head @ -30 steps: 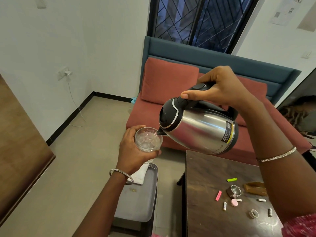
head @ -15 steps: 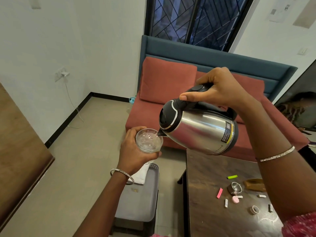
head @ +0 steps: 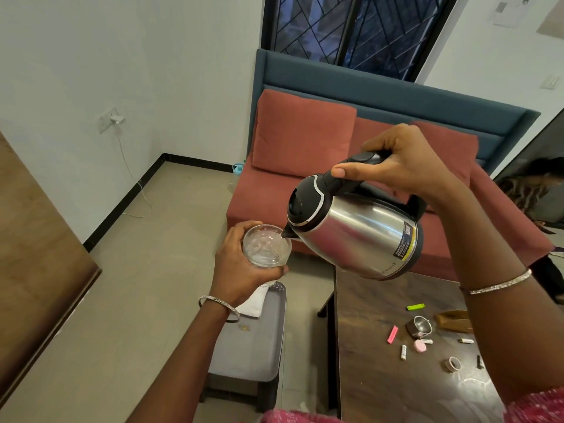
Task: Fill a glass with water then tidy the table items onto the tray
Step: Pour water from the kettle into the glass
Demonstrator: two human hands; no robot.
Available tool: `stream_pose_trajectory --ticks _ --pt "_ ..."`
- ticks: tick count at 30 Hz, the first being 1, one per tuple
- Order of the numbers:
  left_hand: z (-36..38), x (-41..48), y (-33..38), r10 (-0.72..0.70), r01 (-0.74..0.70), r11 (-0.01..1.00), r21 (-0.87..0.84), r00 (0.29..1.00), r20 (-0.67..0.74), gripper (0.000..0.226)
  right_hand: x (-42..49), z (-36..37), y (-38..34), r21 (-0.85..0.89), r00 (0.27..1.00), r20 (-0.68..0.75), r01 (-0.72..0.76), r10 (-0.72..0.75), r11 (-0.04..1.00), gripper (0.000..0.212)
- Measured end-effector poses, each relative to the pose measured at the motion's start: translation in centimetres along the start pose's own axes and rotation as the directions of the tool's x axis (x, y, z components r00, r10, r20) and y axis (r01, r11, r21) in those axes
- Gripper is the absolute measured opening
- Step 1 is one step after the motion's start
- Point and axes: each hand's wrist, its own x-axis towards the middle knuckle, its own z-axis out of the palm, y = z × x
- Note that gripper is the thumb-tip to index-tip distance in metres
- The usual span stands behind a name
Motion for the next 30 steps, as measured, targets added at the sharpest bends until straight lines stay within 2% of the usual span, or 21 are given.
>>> stream_pose_trajectory --ticks 2,5,9,13,16,19,25,30 --pt "-0.3 -0.3 -0.4 -0.011 0.011 1.0 0.0 1.0 -0.005 0.085 -0.6 0.9 0.7 0.064 0.998 -0.022 -0.051 0.052 0.997 0.048" --pt "-0.8 -0.9 -1.2 -0.056 0.056 0.998 -0.002 0.998 -0.017 0.084 -1.5 3.0 2.1 0.206 0.983 -0.025 -0.173 0.181 0.963 0.065" --pt "-2.0 -2.1 -2.7 -0.113 0.114 0.993 0.038 0.993 -0.028 0.085 -3.3 6.9 4.4 0.398 0.942 -0.02 -0.3 0.335 0.867 0.06" --pt "-3.7 -3.5 -5.2 -0.192 0.196 0.978 0.076 0.979 -0.062 0.084 -5.1 12.3 6.6 0.493 0.886 -0.016 -0.397 0.464 0.774 0.079" --pt "-5.1 -4.8 -6.9 -0.241 0.248 0.963 0.107 0.968 -0.072 0.086 -6.8 17.0 7.5 0.518 0.832 0.006 -0.478 0.555 0.709 0.078" --pt "-6.6 -6.1 -8.6 -0.285 0.296 0.946 0.133 0.954 -0.091 0.087 -8.2 22.3 8.1 0.523 0.739 0.021 -0.582 0.674 0.622 0.072" --pt "-8.7 -7.5 -11.7 -0.355 0.364 0.916 0.168 0.931 -0.085 0.089 -10.6 32.6 8.4 0.502 0.483 0.022 -0.763 0.875 0.408 0.062" --pt "-9.3 -7.4 -14.4 -0.397 0.401 0.901 0.166 0.916 -0.058 0.091 -11.5 39.6 9.1 0.495 0.357 -0.009 -0.81 0.934 0.314 0.069"
